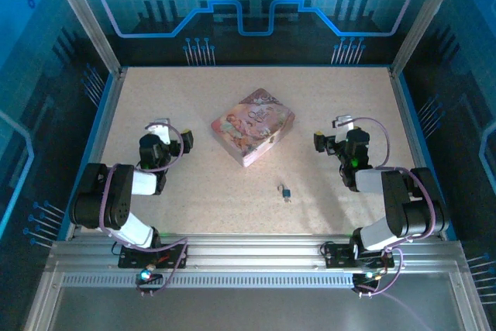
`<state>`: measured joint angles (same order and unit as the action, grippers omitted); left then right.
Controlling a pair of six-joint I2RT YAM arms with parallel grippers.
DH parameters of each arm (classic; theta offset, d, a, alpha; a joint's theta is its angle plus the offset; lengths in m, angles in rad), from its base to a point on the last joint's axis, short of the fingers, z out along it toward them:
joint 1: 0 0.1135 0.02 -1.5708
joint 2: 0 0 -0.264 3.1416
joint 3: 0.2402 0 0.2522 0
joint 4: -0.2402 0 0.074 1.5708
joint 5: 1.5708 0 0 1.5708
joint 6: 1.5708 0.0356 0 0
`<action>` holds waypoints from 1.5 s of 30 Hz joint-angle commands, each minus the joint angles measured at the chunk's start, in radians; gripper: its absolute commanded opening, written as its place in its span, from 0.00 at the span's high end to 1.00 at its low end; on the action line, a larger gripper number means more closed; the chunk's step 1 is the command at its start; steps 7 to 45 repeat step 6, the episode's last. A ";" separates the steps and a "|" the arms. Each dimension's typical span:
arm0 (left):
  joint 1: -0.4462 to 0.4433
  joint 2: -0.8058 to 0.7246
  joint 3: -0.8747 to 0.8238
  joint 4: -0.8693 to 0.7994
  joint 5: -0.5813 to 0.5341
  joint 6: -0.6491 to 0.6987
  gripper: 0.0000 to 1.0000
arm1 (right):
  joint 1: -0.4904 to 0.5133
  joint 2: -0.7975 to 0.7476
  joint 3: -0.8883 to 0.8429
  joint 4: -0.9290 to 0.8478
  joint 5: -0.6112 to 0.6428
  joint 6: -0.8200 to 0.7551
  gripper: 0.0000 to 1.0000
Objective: Unlock a padlock with a key
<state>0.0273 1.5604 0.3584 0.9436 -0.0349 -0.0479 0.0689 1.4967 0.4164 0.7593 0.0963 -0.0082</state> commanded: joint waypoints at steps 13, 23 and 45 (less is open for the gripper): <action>0.005 -0.012 0.011 -0.003 0.027 0.020 0.01 | -0.003 0.007 0.014 0.000 -0.006 0.005 0.00; 0.005 -0.012 0.011 -0.003 0.027 0.020 0.01 | -0.003 0.007 0.014 0.000 -0.006 0.005 0.00; 0.005 -0.012 0.011 -0.003 0.027 0.020 0.01 | -0.003 0.007 0.014 0.000 -0.006 0.005 0.00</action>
